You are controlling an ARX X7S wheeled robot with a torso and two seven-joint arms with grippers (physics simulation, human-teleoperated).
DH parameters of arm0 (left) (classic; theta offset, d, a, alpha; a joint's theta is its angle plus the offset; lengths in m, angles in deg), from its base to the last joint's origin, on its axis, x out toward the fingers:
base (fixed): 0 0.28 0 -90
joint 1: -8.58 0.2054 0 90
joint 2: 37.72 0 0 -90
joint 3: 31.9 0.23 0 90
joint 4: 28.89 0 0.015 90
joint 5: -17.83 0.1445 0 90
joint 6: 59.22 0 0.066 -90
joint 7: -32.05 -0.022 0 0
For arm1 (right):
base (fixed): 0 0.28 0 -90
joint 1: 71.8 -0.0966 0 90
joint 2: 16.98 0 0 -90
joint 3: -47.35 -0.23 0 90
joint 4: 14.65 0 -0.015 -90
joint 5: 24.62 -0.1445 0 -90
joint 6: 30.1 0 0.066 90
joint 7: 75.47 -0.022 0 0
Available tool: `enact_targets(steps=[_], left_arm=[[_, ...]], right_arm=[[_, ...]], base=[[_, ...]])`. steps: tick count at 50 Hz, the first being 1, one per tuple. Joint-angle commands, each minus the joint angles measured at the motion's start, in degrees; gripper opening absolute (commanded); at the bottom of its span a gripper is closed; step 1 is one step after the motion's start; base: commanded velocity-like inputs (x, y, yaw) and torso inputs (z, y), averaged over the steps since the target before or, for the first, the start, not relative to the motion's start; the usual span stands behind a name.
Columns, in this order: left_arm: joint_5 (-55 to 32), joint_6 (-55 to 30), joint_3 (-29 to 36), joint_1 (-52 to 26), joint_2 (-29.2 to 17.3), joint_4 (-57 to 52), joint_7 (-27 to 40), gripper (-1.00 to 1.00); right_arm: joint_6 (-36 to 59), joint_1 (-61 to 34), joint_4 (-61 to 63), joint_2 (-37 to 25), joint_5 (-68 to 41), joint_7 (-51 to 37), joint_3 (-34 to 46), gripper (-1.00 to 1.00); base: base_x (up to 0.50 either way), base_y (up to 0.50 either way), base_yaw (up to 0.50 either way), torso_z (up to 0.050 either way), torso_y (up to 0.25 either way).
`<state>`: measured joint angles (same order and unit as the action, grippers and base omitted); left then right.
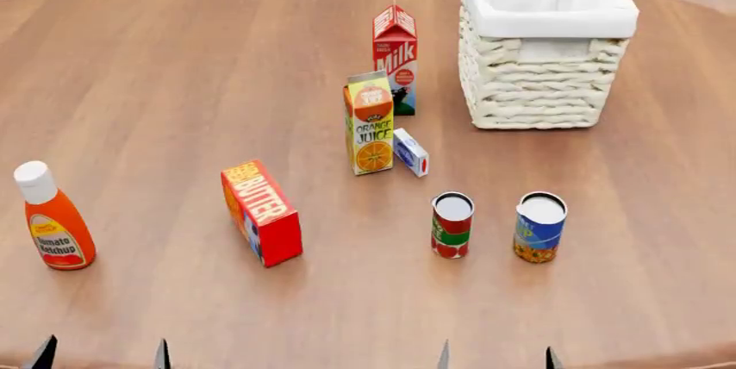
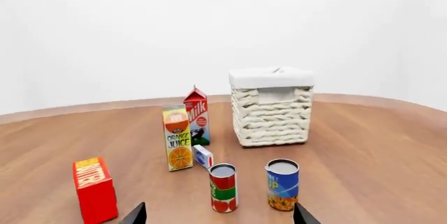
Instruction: Pick up the alphabet soup, and put it in the basket.
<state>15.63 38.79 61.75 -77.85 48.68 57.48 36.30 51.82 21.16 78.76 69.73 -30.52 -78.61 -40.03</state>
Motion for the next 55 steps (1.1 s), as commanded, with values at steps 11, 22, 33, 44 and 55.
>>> enact_targets(steps=[11, 22, 33, 44, 55], left_arm=[[-1.07, 14.08, -0.88, 4.39, -1.43, -3.44, 4.57, 1.00], [-4.46, 16.98, -1.94, 4.68, -1.97, -3.54, 6.01, 1.00], [-13.80, 21.17, -4.93, 3.96, -2.04, -1.73, 6.76, 1.00], [-14.81, 22.82, -5.19, 4.46, -2.39, -1.95, 8.03, 1.00], [-14.44, 23.33, -4.37, 4.87, -3.03, -2.41, 8.64, 1.00]], right_arm=[[-12.63, 4.30, 3.98, -1.55, -6.52, 0.41, -0.05, 1.00], [-14.15, 3.24, 2.43, -1.91, -7.62, -1.69, -1.18, 1.00], [-13.34, 2.08, 1.96, -2.28, -10.41, -5.81, -4.38, 1.00], [-13.19, 1.88, 1.90, -2.83, -11.81, -7.44, -4.57, 1.00], [-12.91, 1.87, 2.03, -3.49, -12.34, -8.27, -3.91, 1.00]], base=[[0.00, 0.00, 0.00, 0.000, 0.000], [0.00, 0.00, 0.00, 0.000, 0.000], [0.00, 0.00, 0.00, 0.000, 0.000], [0.00, 0.00, 0.00, 0.000, 0.000], [-0.01, -0.16, 0.00, 0.000, 0.000]])
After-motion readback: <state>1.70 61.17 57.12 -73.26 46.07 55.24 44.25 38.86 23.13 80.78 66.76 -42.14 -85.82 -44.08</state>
